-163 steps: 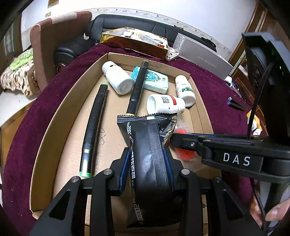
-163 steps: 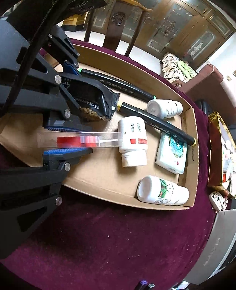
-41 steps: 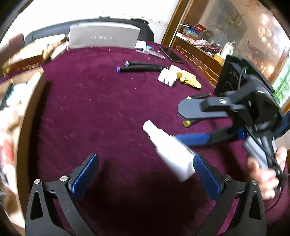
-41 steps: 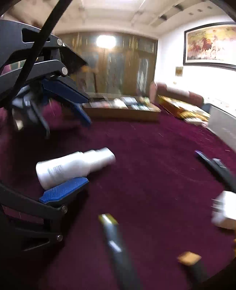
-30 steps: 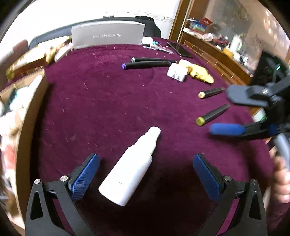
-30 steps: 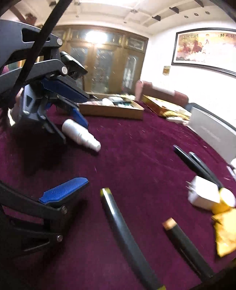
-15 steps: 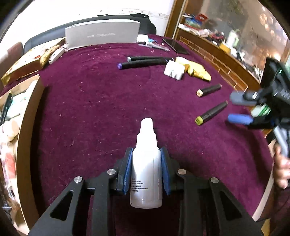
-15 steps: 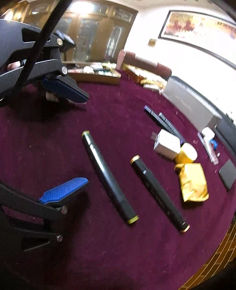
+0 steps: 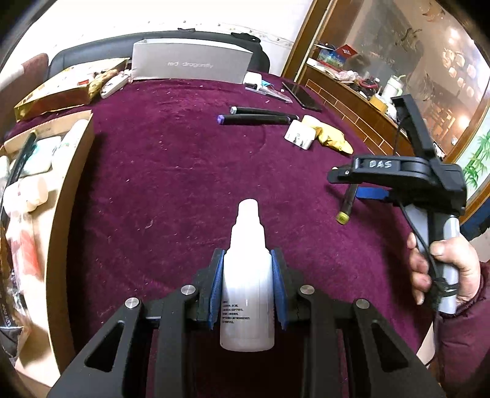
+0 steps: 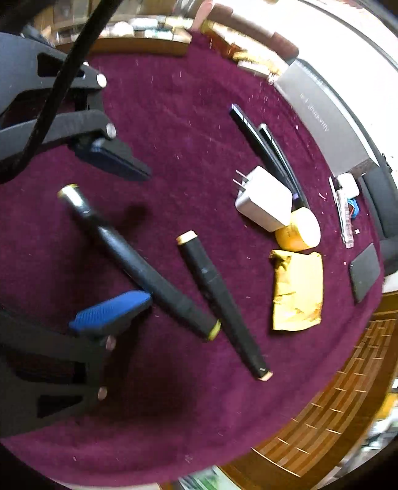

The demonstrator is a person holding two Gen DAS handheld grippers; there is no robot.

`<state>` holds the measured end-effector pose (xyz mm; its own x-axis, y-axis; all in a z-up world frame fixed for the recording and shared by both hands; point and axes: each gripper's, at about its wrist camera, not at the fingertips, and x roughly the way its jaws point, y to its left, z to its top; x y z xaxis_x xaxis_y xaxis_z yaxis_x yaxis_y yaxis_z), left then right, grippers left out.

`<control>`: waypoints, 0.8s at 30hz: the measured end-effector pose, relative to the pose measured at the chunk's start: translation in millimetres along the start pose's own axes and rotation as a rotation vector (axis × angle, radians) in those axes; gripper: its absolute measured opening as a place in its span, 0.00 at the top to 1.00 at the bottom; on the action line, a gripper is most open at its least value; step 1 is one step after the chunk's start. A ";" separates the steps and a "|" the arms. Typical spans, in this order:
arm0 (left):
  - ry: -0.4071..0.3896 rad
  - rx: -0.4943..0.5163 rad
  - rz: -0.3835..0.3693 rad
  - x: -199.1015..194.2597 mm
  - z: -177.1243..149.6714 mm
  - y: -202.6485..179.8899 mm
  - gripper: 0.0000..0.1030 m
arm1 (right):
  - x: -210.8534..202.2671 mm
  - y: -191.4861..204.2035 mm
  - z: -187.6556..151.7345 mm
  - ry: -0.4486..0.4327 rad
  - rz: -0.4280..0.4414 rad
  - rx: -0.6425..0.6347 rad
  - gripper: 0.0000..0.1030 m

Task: Organize objects
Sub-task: 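Hold the spray bottle in the left gripper while the right gripper grasps a black marker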

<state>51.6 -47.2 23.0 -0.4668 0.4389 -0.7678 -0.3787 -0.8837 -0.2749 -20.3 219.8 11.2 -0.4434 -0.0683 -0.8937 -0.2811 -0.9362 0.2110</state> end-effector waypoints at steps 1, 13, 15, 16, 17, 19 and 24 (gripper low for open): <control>0.000 -0.007 -0.005 -0.7 -0.8 2.4 0.76 | 0.6 2.5 -0.6 -0.009 -0.031 -0.012 0.40; -0.026 -0.078 -0.049 -13.9 -11.7 21.8 0.76 | -14.8 -18.5 -18.9 -0.058 -0.007 0.025 0.88; -0.038 -0.082 -0.052 -19.6 -14.4 22.6 0.76 | -17.9 -18.8 -22.3 -0.057 0.032 0.032 0.88; -0.045 -0.081 -0.051 -23.8 -16.4 23.1 0.76 | -20.6 -18.5 -24.7 -0.057 0.055 0.034 0.88; -0.049 -0.082 -0.050 -26.2 -16.7 24.5 0.76 | -23.8 -18.0 -27.2 -0.060 0.082 0.038 0.88; -0.062 -0.095 -0.052 -34.8 -19.9 28.6 0.76 | -31.2 -15.2 -31.8 -0.062 0.132 0.043 0.88; -0.108 -0.134 -0.038 -62.1 -28.1 45.0 0.76 | -52.8 9.3 -39.3 -0.069 0.254 0.017 0.88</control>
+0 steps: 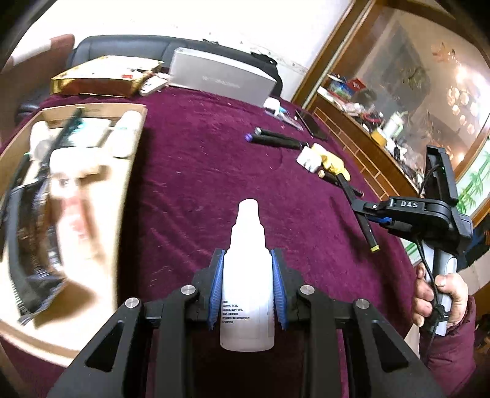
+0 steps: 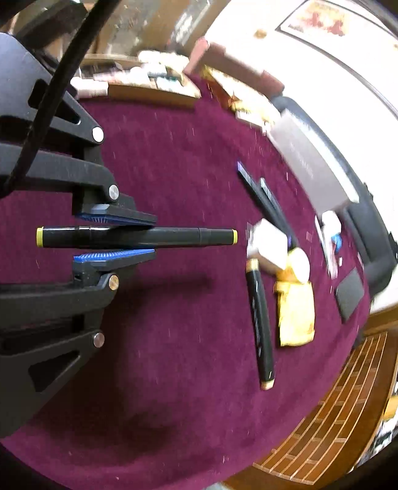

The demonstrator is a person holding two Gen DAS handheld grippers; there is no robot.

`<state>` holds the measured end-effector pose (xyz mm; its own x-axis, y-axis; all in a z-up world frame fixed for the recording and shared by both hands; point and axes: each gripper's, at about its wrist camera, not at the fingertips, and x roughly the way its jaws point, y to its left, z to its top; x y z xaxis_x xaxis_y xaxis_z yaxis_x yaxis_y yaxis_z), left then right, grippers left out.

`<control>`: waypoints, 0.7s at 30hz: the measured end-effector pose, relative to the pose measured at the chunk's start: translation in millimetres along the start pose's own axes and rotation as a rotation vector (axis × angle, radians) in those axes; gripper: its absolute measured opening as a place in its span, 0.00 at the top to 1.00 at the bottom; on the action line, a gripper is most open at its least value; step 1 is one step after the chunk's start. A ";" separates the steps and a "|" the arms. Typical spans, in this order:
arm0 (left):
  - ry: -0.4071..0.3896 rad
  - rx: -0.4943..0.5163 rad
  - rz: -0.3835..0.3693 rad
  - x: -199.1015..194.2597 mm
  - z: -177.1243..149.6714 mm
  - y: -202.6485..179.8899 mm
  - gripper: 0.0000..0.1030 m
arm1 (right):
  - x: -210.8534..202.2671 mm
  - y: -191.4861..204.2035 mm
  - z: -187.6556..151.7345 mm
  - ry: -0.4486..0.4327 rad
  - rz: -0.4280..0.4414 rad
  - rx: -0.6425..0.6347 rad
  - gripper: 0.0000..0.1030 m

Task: Organize objects
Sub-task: 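Hold the spray bottle in the left gripper while the right gripper grasps a black marker, then lower the spray bottle and black marker into the tray, open both grippers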

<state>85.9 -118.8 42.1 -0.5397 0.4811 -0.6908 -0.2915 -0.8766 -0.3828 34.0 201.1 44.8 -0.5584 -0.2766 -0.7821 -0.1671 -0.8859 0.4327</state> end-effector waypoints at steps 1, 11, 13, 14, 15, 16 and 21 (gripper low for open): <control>-0.009 -0.005 0.008 -5.4 -0.1 3.4 0.76 | -1.5 9.6 -0.8 0.006 0.028 -0.013 0.88; -0.118 -0.127 0.170 -61.9 1.4 81.3 0.76 | 25.0 117.4 -17.9 0.111 0.235 -0.163 0.88; -0.130 -0.151 0.207 -69.4 1.6 99.2 0.76 | 34.5 143.2 -24.0 0.138 0.262 -0.205 0.88; -0.133 -0.156 0.226 -71.9 1.6 106.8 0.75 | 38.8 155.5 -27.5 0.151 0.273 -0.225 0.88; -0.137 -0.161 0.250 -74.4 2.0 115.3 0.75 | 44.2 168.0 -30.5 0.161 0.279 -0.244 0.88; -0.138 -0.164 0.265 -75.8 2.4 121.7 0.75 | 49.6 180.3 -33.9 0.171 0.285 -0.262 0.87; -0.112 -0.173 0.323 -72.2 2.4 150.4 0.75 | 79.0 230.1 -51.7 0.230 0.283 -0.331 0.87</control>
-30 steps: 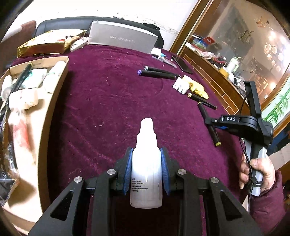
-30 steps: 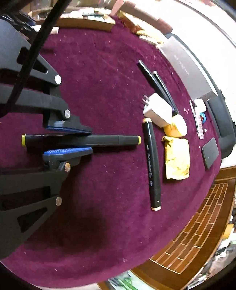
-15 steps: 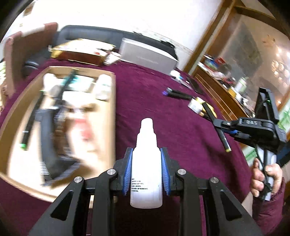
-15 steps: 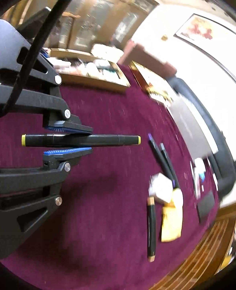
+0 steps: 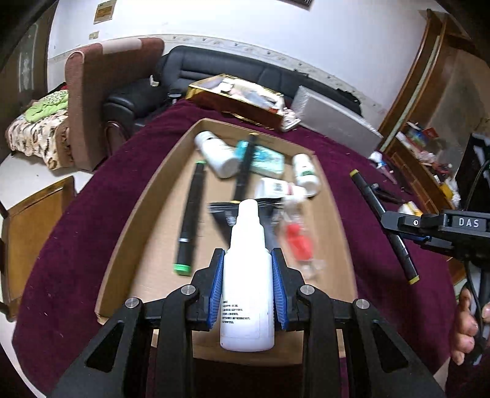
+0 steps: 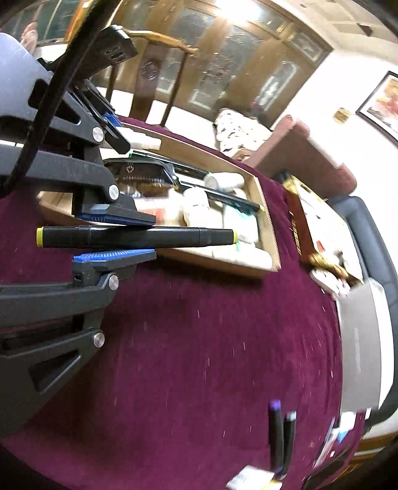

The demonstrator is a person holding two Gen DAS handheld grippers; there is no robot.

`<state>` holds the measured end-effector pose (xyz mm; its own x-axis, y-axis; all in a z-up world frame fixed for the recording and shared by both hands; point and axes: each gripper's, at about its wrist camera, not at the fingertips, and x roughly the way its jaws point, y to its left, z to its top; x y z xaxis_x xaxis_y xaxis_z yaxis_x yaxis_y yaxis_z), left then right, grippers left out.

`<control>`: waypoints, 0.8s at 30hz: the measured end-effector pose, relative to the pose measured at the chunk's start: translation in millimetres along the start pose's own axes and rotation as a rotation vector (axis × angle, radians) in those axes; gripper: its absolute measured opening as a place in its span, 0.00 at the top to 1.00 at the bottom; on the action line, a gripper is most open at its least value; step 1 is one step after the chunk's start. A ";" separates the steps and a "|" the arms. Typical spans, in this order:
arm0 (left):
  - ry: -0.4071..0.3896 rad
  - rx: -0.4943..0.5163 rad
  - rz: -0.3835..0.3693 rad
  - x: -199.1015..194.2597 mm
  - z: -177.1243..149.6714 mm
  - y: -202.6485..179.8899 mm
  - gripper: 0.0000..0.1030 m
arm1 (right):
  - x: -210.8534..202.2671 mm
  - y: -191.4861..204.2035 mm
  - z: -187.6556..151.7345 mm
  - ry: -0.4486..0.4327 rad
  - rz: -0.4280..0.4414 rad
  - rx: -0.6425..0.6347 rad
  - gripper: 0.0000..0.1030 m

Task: Organize objects
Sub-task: 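Lower the spray bottle and black marker into the tray, open both grippers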

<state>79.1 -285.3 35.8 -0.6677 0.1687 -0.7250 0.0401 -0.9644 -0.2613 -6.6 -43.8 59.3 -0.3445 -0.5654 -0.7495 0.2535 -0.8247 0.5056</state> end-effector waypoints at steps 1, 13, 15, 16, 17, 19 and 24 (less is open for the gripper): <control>0.002 0.004 0.013 2.6 0.4 3.2 0.75 | 5.8 5.1 0.6 0.009 -0.006 -0.007 0.87; 0.016 0.066 0.113 22.9 0.9 11.9 0.75 | 62.9 30.9 9.5 0.079 -0.160 -0.073 0.87; 0.013 0.084 0.146 24.7 1.3 10.4 0.75 | 68.0 32.7 11.7 0.078 -0.203 -0.085 0.87; 0.011 0.095 0.161 25.7 1.4 9.1 0.75 | 70.3 33.8 12.8 0.077 -0.224 -0.091 0.87; 0.009 0.105 0.178 26.8 1.5 7.9 0.75 | 73.6 34.2 13.9 0.075 -0.250 -0.098 0.87; 0.005 0.127 0.209 29.0 0.1 4.6 0.75 | 77.5 37.0 17.3 0.067 -0.272 -0.108 0.88; -0.010 0.158 0.257 32.8 -0.2 0.2 0.75 | 83.5 39.5 22.0 0.068 -0.293 -0.112 0.87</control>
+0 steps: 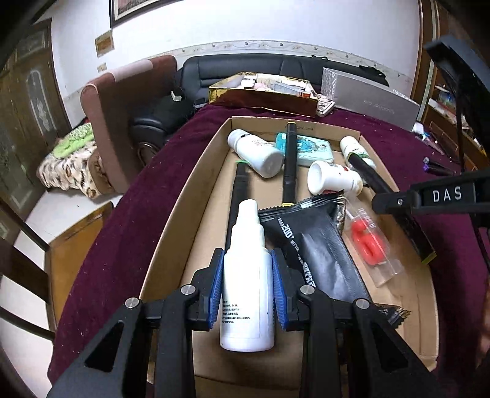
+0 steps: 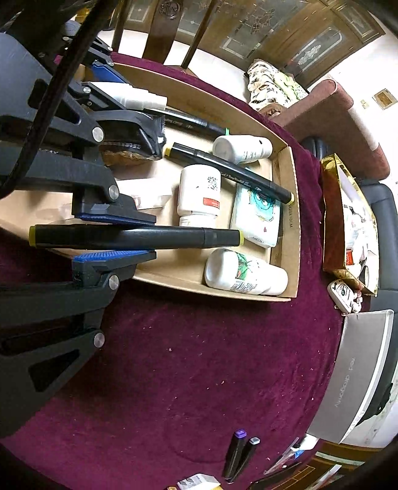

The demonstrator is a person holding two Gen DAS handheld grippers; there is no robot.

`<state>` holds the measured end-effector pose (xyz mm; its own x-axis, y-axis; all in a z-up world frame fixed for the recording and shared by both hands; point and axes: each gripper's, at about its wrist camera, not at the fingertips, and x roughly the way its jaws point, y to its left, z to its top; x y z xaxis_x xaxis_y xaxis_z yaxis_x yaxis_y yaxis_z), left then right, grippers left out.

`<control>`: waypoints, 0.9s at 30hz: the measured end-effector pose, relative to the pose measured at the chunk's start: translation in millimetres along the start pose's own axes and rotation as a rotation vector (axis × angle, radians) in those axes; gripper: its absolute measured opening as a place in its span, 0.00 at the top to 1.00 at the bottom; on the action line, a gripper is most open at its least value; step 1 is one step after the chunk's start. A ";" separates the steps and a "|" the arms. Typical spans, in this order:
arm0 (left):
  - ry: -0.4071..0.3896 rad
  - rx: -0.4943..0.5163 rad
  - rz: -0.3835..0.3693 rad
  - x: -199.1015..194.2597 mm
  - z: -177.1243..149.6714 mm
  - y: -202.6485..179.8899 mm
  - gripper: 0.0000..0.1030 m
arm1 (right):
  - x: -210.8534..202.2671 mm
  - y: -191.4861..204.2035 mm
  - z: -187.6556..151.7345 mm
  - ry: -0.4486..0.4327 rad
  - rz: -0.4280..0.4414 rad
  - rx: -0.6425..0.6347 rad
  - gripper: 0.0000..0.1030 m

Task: Organize objects
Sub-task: 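Lower the spray bottle and black marker into the tray, open both grippers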

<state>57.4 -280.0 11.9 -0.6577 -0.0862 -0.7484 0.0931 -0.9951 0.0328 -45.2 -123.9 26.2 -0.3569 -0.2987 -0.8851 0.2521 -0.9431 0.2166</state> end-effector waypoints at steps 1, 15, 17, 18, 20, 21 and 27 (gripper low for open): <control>-0.002 0.004 0.005 0.3 0.2 -0.5 0.75 | 2.7 1.4 1.0 0.006 0.000 0.000 0.87; 0.015 0.006 0.050 4.7 2.3 1.2 0.75 | 10.2 10.3 -3.8 0.003 -0.059 -0.030 0.88; 0.019 -0.003 0.052 4.8 1.7 2.4 0.75 | 9.1 9.8 -4.3 0.000 -0.062 -0.031 0.87; 0.022 -0.005 0.053 5.2 1.1 2.9 0.75 | 8.9 9.6 -4.5 -0.001 -0.061 -0.029 0.87; 0.031 -0.008 0.053 5.9 -0.1 3.3 0.74 | 8.1 9.4 -4.8 -0.003 -0.045 -0.024 0.81; 0.035 -0.013 0.051 6.0 -0.3 3.9 0.74 | 7.6 9.3 -4.9 -0.003 -0.033 -0.021 0.80; 0.041 -0.025 0.039 1.2 -0.1 3.7 0.74 | 1.1 18.3 -9.6 -0.022 0.012 -0.038 0.57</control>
<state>57.1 -283.7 11.0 -0.6221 -0.1225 -0.7733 0.1368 -0.9895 0.0467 -32.4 -140.1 25.2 -0.3733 -0.3135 -0.8731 0.2901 -0.9334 0.2111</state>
